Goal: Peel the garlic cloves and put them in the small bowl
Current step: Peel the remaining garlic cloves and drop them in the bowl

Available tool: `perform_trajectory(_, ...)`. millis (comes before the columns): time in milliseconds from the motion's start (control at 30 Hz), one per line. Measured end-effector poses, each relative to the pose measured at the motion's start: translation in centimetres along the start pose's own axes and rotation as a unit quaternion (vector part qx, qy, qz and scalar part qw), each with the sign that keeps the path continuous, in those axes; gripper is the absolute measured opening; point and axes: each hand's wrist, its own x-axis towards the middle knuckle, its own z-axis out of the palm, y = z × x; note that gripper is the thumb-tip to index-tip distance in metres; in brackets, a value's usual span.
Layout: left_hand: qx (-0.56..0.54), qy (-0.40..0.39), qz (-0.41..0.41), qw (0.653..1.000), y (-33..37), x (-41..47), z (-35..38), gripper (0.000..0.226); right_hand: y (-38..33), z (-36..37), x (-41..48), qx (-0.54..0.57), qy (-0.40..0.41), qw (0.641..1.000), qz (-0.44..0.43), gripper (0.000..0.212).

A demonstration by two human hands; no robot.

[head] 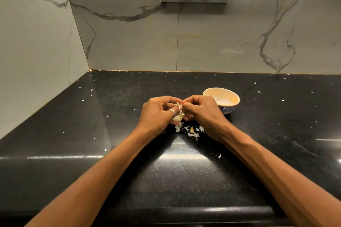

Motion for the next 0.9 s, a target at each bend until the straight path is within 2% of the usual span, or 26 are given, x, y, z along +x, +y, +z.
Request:
perform_trajectory(200, -0.014, 0.019, -0.007, 1.000, -0.09, 0.11, -0.18, 0.015, -0.06, 0.03, -0.18, -0.024, 0.008, 0.999, -0.024, 0.008)
perform_trajectory(500, -0.072, 0.074, -0.035, 0.994, -0.41, 0.41, -0.26, 0.009, -0.02, -0.11, -0.56, -0.123, 0.089, 0.984, -0.090, 0.003)
perform_trajectory(567, -0.065, 0.086, -0.035, 0.994, -0.47, 0.48, -0.26, 0.008, 0.10, -0.06, -0.49, -0.156, 0.088, 0.978, -0.103, 0.004)
perform_trajectory(667, -0.047, 0.092, -0.031, 0.994, -0.53, 0.47, -0.21, 0.010, 0.13, 0.02, -0.43, -0.202, 0.089, 0.968, -0.119, 0.015)
perform_trajectory(900, -0.028, 0.085, -0.023, 0.996, -0.55, 0.47, -0.19, 0.008, 0.27, 0.16, -0.44, -0.192, 0.029, 0.970, -0.146, 0.015)
